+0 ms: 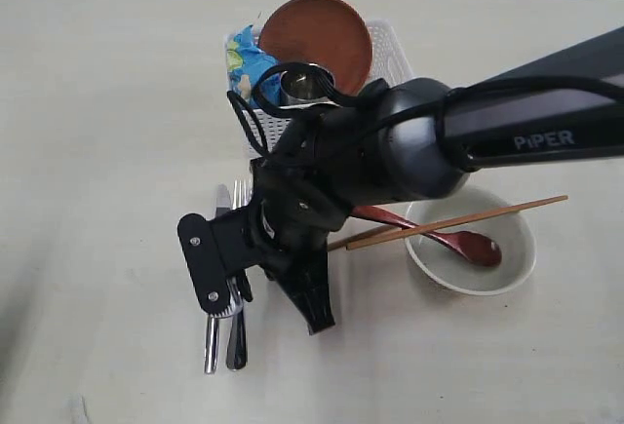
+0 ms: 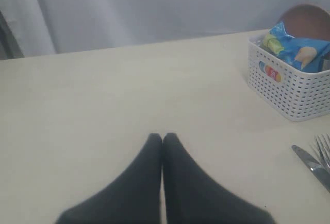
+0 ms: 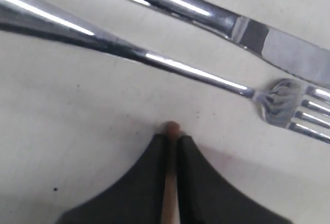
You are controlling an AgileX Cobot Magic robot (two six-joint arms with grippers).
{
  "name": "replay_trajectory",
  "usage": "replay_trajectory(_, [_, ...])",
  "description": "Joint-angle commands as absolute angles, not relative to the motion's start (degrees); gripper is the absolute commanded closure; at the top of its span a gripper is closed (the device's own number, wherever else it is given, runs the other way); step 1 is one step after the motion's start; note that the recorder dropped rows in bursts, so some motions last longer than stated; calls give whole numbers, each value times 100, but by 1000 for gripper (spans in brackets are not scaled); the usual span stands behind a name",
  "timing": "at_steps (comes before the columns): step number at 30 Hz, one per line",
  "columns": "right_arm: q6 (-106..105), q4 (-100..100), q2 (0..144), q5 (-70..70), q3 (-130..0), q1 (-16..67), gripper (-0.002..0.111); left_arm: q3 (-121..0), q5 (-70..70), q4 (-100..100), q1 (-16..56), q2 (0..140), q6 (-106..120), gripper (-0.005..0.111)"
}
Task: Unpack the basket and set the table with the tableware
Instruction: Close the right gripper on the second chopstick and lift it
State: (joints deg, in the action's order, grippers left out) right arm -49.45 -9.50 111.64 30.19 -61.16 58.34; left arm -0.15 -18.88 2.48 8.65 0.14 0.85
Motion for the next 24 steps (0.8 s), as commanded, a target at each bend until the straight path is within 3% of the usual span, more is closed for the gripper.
replay_trajectory(1, [-5013, -1074, 11234, 2869, -6103, 5902, 104, 0, -1832, 255, 854, 0, 62, 106])
replay_trajectory(24, [-5018, -1689, 11208, 3855, -7404, 6301, 104, 0, -1832, 255, 854, 0, 62, 106])
